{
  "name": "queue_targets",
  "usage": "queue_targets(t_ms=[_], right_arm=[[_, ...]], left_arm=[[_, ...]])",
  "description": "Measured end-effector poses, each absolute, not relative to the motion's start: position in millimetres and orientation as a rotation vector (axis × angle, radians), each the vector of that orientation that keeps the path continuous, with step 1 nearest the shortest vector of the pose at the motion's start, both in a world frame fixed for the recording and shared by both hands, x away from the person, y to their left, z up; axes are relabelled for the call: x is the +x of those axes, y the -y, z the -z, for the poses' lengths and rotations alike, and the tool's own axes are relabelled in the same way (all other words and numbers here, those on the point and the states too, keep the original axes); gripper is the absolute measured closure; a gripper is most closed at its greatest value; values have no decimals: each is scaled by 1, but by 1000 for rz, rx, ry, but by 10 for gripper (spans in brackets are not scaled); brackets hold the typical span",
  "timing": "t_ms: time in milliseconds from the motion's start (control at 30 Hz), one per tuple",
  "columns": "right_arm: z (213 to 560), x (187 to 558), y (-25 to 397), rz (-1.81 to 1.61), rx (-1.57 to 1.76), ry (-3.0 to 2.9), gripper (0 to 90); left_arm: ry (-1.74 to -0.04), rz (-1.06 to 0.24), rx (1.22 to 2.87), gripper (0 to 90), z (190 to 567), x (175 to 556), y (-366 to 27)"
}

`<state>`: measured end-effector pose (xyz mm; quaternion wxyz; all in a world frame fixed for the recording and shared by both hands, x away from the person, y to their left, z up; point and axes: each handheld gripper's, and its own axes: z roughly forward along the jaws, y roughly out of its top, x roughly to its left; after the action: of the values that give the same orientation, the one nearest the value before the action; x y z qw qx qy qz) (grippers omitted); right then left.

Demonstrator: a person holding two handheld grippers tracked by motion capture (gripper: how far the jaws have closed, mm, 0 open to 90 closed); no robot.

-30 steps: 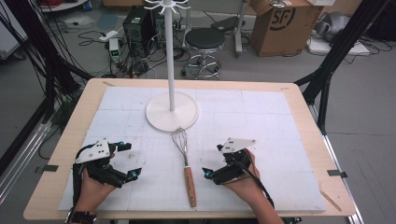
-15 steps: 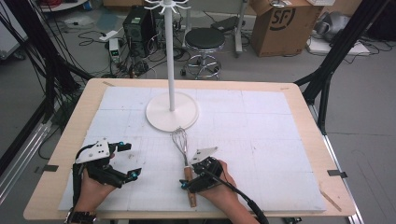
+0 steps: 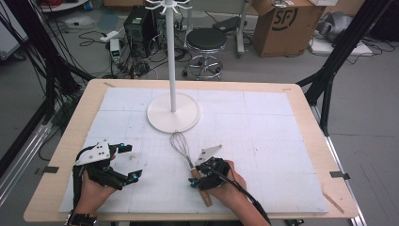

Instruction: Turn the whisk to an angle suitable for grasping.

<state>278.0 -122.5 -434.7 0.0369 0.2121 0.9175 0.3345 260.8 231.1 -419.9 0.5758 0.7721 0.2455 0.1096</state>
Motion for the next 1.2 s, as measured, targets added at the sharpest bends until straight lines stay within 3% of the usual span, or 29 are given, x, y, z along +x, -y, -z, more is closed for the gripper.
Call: queue_targets(t_ms=[200, 267, 333, 467, 600, 1033, 1200], right_arm=[[430, 279, 133, -981, 574, -2854, 626], [430, 279, 135, -975, 581, -2825, 610], [429, 277, 137, -960, 587, -2784, 518], [426, 275, 143, -965, 626, -2771, 519], [427, 270, 147, -987, 619, -2780, 636], [425, 285, 129, -1028, 512, -2824, 702], [425, 295, 95, -1008, 415, -2854, 710]], left_arm=[[-575, -257, 1812, 17, 420, 262, -231], [-575, -258, 1814, 17, 420, 261, -230], [-574, -255, 1814, 17, 420, 261, -230], [-576, -254, 1815, 17, 421, 262, -230], [-575, -253, 1815, 17, 421, 262, -229], [-557, -248, 1821, 17, 419, 262, -226], [-556, -249, 1816, 17, 418, 262, -227]])
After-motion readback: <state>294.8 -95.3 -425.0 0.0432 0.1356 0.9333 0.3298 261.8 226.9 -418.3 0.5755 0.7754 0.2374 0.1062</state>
